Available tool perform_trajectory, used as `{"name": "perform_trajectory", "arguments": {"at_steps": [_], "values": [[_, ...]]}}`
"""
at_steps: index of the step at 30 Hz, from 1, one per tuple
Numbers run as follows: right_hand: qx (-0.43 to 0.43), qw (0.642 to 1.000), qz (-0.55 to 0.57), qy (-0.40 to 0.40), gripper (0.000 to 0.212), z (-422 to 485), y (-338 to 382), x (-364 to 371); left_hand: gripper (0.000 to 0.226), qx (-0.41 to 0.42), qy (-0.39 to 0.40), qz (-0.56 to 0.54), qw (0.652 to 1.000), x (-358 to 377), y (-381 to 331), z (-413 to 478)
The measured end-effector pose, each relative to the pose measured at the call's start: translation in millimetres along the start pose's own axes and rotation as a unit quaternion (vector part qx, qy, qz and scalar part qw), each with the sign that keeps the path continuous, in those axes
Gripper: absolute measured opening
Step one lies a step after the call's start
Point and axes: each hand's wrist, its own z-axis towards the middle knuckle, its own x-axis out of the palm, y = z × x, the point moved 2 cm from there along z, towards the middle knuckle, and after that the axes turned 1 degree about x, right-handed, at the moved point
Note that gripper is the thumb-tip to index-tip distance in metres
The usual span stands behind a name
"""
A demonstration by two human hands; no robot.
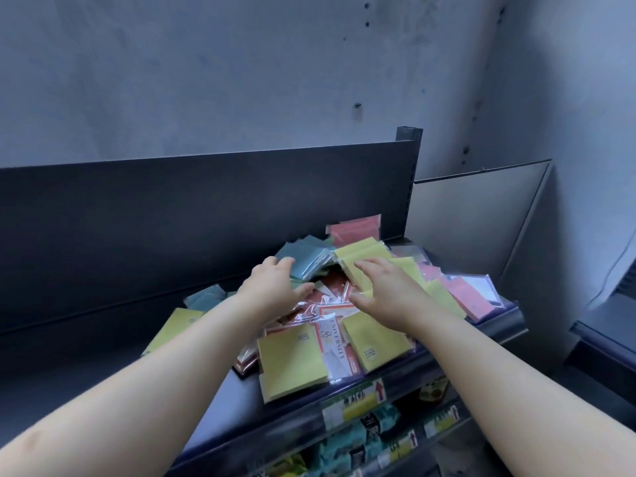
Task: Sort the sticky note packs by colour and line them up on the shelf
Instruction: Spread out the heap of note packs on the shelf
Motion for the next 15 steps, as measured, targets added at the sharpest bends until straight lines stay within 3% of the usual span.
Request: {"name": "perform_trajectory", "arguments": {"at_steps": [6,12,15], "values": [[0.013,1.0,-0.018,0.014,0.063,37,-5,6,0.096,-0.037,0.039,-0.035,0.998,1,9,53],[0.013,0.998,-0.054,-0.013,0.045,93,-1,13,0.119,-0.011,0.123,-0.104,0.987,9,26,92],[0.037,0.996,-0.079,-0.028,0.035,121,3,20,0.118,0.0,0.129,-0.099,0.987,13,27,101]]}}
